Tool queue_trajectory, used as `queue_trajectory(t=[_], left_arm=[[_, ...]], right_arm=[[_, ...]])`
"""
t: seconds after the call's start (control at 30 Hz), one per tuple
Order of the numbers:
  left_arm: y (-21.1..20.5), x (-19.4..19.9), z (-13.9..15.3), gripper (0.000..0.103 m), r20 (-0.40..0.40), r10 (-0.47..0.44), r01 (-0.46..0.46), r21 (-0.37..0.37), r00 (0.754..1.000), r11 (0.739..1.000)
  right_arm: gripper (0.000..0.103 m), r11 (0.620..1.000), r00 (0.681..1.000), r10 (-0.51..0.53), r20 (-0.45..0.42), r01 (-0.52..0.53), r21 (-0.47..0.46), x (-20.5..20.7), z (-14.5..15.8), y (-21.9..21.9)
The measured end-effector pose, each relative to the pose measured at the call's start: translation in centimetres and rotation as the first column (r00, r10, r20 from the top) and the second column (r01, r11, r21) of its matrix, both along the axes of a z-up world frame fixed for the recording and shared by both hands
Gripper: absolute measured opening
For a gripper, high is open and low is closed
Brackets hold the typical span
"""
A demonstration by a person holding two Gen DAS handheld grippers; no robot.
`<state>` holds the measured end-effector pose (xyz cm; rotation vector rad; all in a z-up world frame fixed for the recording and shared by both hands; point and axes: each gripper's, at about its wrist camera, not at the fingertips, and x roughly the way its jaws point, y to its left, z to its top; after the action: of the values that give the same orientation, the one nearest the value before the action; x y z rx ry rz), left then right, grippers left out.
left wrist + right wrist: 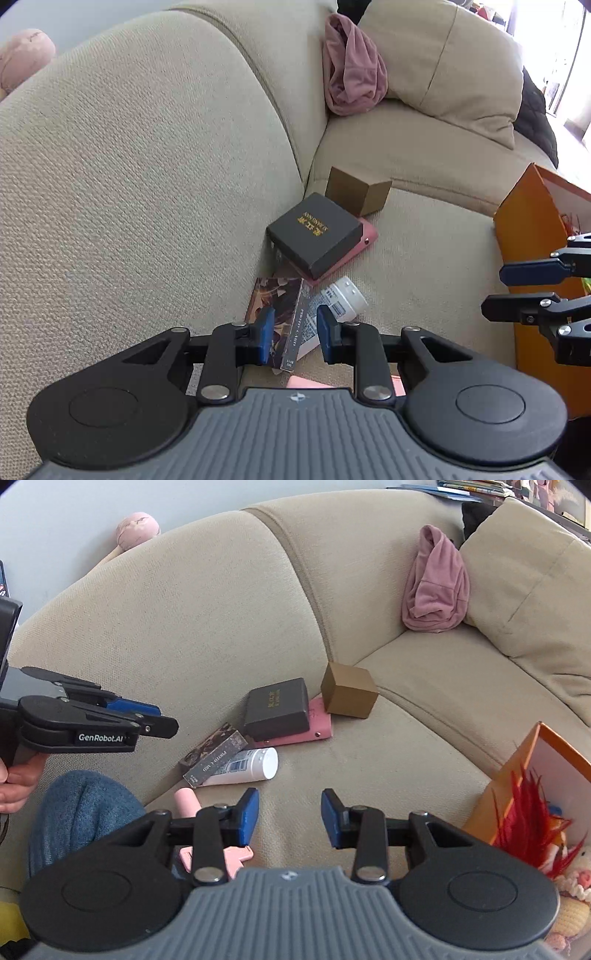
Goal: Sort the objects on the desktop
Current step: 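Move the left tool to the dark red small box while the right tool reaches the pink wallet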
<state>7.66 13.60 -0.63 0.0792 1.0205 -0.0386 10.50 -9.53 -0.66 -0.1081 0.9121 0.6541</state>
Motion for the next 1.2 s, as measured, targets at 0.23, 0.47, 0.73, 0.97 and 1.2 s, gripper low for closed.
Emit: queue_trajectory(t=[0.23, 0.47, 0.73, 0.97, 1.2], left_arm=[[0.1, 1.8, -3.3, 0.038, -0.11, -0.038, 0.044, 0.056, 0.993, 0.997], [-0.7, 2.8, -6.5, 0.052, -0.217, -0.134, 0.163, 0.12, 0.967, 0.979], [-0.9, 3.9, -8.4, 0.052, -0.3, -0.141, 0.196, 0.161, 0.943, 0.967], [-0.1, 2.9, -7.5, 0.041, -0.271, -0.135, 0.18, 0.149, 0.953, 0.972], [1.4, 1.7, -3.6, 0.029, -0.129, -0.074, 0.086, 0.094, 0.989, 0.992]], right_arm=[[0.04, 0.999, 0.999, 0.035, -0.035, -0.036, -0.032, 2.4, -1.8, 2.8], [0.04, 0.998, 0.997, 0.047, -0.065, -0.05, -0.047, 4.5, -3.2, 3.8], [0.04, 0.997, 0.994, 0.047, -0.101, -0.053, -0.054, 5.8, -4.8, 3.9], [0.04, 0.997, 0.993, 0.047, -0.106, -0.054, -0.061, 6.5, -5.5, 3.6], [0.039, 0.997, 0.993, 0.043, -0.108, -0.049, -0.059, 7.5, -5.6, 3.8]])
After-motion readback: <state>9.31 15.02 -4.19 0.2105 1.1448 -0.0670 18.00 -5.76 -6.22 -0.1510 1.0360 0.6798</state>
